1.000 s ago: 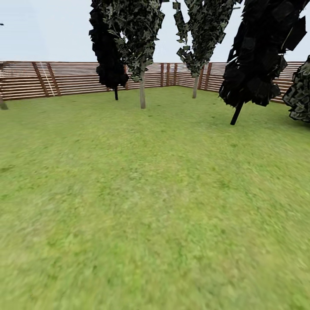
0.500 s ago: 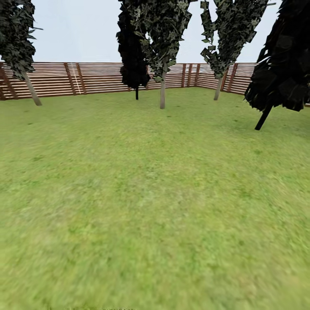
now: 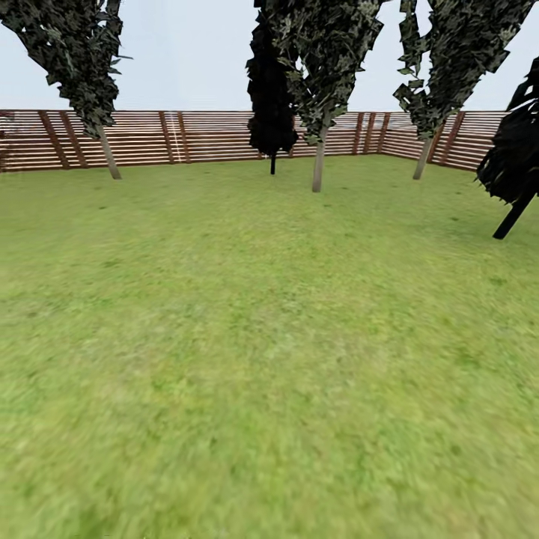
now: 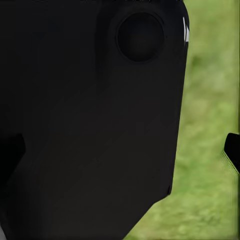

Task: Take the three Easter eggs out of the wicker basket on the lawn in the garden, then place them on the lawn next to a single tree (choose any tree) so that all three eggs are next to the same tree and none are left in the basket.

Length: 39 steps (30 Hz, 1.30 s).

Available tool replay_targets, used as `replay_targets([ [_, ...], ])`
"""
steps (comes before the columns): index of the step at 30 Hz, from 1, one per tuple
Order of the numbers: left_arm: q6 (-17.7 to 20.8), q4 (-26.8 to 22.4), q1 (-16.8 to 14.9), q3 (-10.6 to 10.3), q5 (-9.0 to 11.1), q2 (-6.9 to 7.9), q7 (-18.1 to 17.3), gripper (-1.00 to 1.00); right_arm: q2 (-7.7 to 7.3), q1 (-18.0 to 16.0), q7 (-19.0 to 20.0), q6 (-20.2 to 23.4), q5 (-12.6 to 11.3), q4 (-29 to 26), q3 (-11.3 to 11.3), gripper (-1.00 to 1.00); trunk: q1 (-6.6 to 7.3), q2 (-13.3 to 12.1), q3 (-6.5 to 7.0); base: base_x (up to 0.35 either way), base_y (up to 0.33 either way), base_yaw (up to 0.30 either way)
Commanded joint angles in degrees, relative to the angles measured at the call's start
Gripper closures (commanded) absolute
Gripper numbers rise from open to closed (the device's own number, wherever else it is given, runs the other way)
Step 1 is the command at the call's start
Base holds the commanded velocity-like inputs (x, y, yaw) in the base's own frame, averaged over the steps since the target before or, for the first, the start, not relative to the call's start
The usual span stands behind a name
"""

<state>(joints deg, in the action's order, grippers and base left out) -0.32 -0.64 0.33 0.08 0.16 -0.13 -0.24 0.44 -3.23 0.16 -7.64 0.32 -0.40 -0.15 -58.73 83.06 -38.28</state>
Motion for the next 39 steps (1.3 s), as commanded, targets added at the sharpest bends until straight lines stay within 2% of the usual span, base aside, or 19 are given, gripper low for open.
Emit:
replay_targets([
  [1, -0.03, -0.06, 0.02, 0.01, 0.02, 0.00, -0.02, -1.00, 0.00, -0.02, 0.02, -0.19, 0.03, 0.05, -0.03, -1.00, 0.00, 0.02, -0.01, 0.000, 0.000, 0.293],
  [14, -0.03, -0.06, 0.02, 0.00, 0.02, 0.00, -0.02, -1.00, -0.04, -0.02, 0.03, -0.19, -0.02, 0.05, -0.03, -1.00, 0.00, 0.02, 0.26, 0.000, 0.000, 0.292],
  [23, -0.03, -0.06, 0.02, 0.01, 0.02, -0.02, -0.02, -1.00, -0.15, -0.02, 0.13, -0.17, -0.06, -0.04, -0.03, -1.00, 0.00, 0.02, 0.29, 0.000, 0.000, 0.105],
  [39, -0.03, -0.06, 0.02, 0.01, 0.02, -0.03, -0.02, -1.00, -0.05, -0.02, 0.10, -0.19, 0.03, -0.03, -0.03, -1.00, 0.00, 0.02, 0.29, 0.000, 0.000, 0.280],
])
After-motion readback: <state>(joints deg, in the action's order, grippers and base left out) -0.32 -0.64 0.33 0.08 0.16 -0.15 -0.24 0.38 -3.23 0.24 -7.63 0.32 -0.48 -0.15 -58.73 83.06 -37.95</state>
